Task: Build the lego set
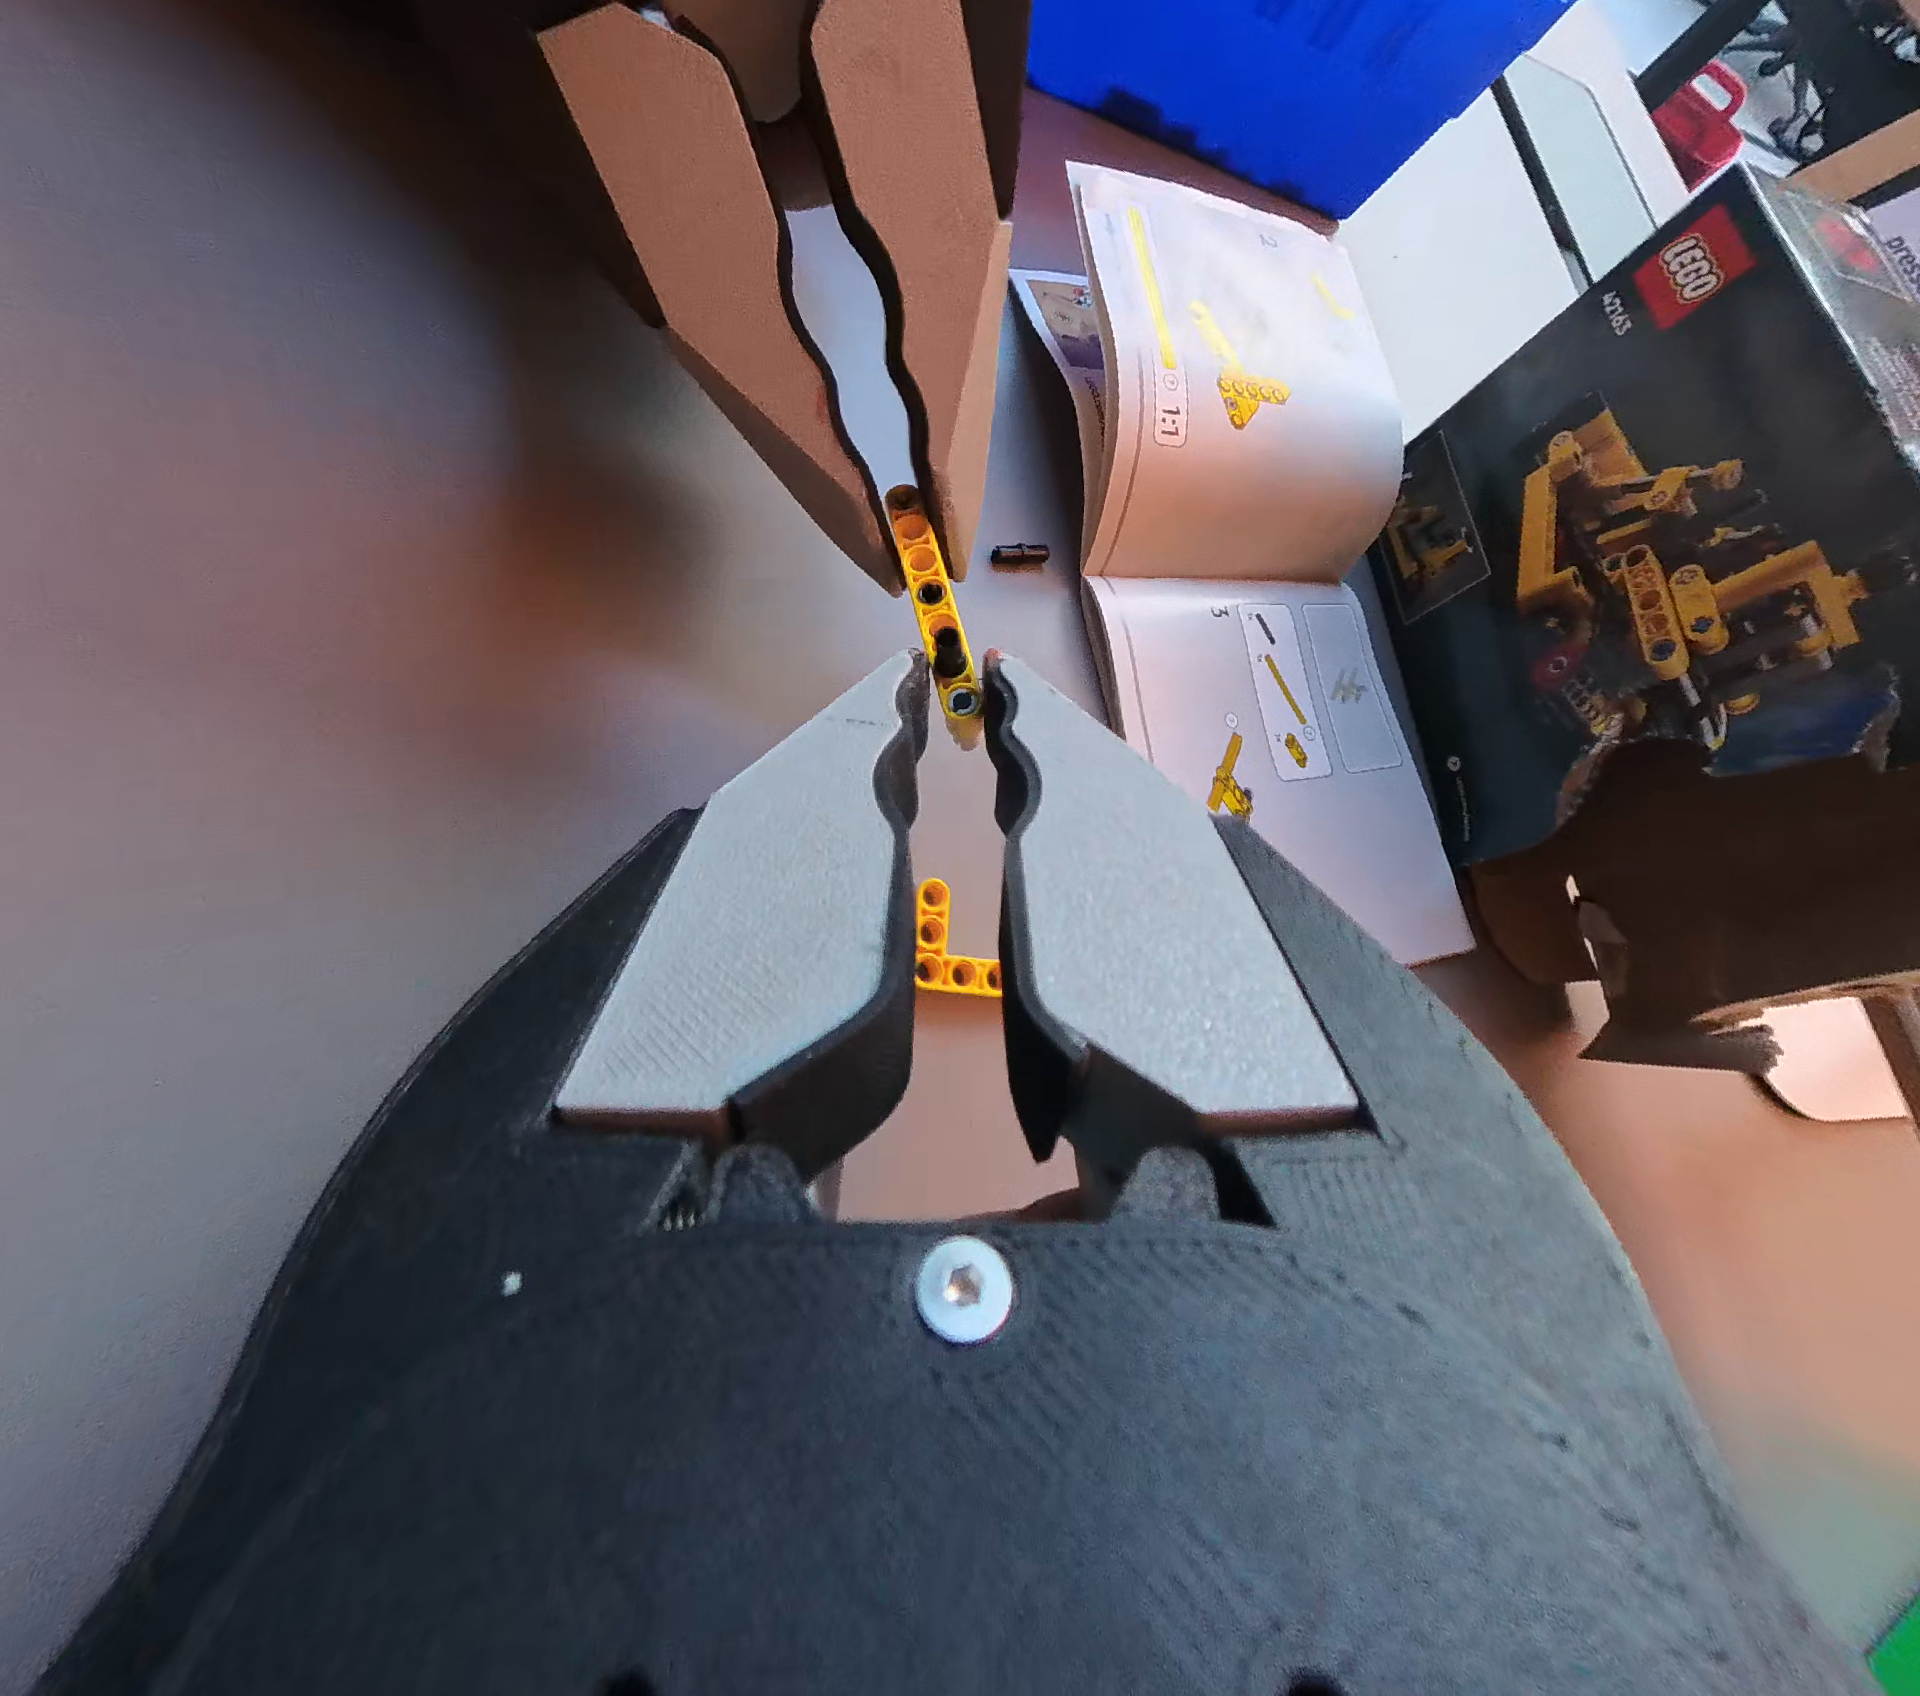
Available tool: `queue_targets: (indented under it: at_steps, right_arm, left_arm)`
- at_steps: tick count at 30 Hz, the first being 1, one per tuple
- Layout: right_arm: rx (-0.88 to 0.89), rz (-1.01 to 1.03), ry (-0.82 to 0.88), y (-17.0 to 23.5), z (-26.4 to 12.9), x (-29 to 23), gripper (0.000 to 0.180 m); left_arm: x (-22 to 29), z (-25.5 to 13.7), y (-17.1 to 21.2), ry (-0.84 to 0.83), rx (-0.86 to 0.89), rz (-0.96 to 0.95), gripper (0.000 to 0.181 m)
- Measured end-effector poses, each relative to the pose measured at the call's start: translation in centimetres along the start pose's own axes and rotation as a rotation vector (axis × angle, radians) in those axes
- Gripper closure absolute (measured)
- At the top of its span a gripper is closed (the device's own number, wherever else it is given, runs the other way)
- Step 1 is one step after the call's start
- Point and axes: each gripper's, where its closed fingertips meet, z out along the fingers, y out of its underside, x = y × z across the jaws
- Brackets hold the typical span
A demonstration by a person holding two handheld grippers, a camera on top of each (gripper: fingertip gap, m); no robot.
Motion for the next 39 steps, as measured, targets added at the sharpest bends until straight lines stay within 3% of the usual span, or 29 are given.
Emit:
queue_targets:
  at_steps: [21,39]
  right_arm:
    - [0.134,0.057,-0.078,-2.1,-1.2,-0.7,0.174]
    - [0.197,0.081,-0.105,-2.8,-1.6,-0.8,0.173]
  left_arm:
    - [0.1,-0.9,-2.5,0.009,0.15,-0.031,0.173]
    - [0.1,-1.0,-2.8,-0.024,0.156,0.024,0.173]
